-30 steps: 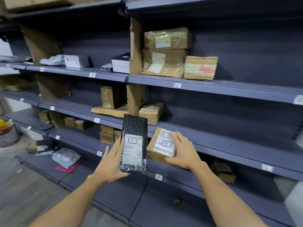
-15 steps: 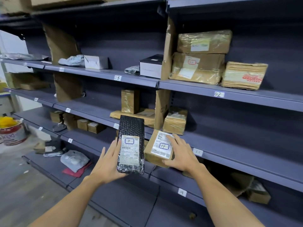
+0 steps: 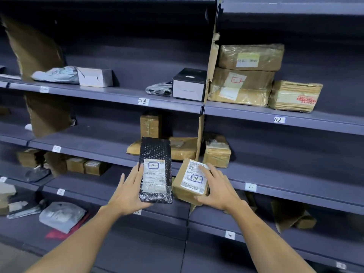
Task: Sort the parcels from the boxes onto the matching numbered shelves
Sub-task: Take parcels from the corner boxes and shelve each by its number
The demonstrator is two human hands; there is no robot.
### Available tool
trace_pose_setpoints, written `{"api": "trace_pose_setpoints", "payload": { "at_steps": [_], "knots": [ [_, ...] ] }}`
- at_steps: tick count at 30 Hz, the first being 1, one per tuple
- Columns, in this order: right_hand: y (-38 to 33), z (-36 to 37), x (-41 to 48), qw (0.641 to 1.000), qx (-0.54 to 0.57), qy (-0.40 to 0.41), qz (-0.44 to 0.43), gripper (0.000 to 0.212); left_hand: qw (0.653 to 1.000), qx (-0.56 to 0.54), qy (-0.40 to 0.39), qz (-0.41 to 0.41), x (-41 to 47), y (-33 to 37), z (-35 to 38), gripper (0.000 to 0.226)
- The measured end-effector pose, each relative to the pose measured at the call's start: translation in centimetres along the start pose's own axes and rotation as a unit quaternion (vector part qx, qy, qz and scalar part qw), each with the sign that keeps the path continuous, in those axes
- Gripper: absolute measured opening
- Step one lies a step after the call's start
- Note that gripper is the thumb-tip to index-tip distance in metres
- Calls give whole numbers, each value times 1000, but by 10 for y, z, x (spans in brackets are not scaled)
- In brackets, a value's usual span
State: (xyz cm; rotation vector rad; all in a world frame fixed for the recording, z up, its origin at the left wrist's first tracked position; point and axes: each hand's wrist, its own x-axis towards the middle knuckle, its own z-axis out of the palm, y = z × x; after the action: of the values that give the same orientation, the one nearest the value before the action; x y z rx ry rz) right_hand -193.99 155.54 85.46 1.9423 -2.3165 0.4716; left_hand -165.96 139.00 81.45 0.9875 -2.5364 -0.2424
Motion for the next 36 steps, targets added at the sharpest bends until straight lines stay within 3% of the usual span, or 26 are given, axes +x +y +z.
{"api": "trace_pose_setpoints", "payload": {
  "at_steps": [16, 24, 36],
  "knots": [
    [18, 29, 43, 999, -31, 17, -20, 97, 995, -38, -69, 68, 124, -48, 8, 142],
    [16, 31, 51, 998, -45, 38, 20, 93, 992, -31, -83, 86, 174, -50, 18, 141],
    [-11, 39, 60, 993, -58, 22, 105, 96, 991, 36, -121, 45, 228, -36, 35, 104]
  ]
}}
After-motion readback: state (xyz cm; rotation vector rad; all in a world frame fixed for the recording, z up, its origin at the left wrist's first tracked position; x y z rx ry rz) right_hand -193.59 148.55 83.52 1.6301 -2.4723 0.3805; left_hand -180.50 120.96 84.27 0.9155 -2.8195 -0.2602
